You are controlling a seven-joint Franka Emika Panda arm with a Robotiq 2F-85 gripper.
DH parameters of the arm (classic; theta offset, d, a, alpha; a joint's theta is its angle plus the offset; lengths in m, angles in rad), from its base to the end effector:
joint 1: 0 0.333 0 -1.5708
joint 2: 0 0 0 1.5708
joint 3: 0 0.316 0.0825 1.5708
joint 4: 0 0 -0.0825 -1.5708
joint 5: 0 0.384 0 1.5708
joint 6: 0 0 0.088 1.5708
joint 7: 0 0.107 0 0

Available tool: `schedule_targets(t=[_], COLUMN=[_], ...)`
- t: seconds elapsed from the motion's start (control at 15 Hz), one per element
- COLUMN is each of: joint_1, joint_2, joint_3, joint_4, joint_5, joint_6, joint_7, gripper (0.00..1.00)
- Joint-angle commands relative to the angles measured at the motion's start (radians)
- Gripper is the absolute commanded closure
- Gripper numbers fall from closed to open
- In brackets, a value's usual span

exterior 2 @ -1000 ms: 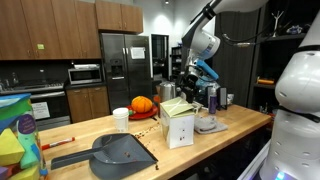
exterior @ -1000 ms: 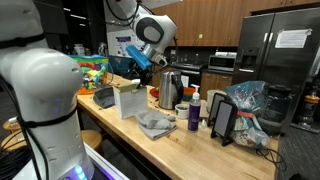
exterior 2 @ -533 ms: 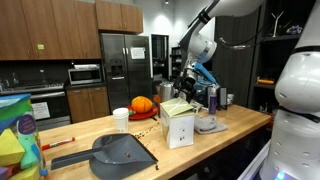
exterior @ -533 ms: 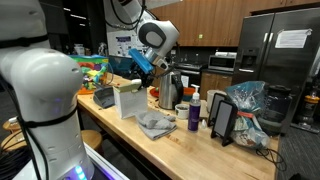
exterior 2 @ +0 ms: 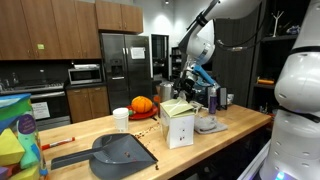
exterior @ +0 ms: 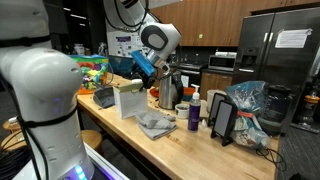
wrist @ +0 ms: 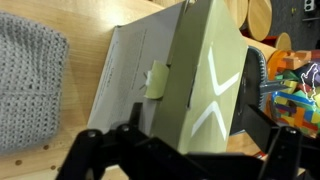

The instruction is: Lift open the lid of the white box

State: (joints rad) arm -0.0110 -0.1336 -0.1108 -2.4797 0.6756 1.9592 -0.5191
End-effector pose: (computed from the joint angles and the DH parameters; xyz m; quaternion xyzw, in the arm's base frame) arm 0.4248 -0.0101 0.3256 -0.9413 -0.0054 0.0846 0.3268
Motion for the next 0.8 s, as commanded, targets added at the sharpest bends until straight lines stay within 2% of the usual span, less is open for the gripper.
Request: schedule_targets(t=[0.0, 0.73], joint_1=[-0.012, -0.018], joint_2=[0.026, 0.035], joint_3=[-0.002, 0.0], joint_4=[0.025, 0.034], joint_5=[0.028, 0.061], joint_6=[-0.021, -0.035], joint_7=[-0.036, -0.069], gripper=[0.0, 0.0])
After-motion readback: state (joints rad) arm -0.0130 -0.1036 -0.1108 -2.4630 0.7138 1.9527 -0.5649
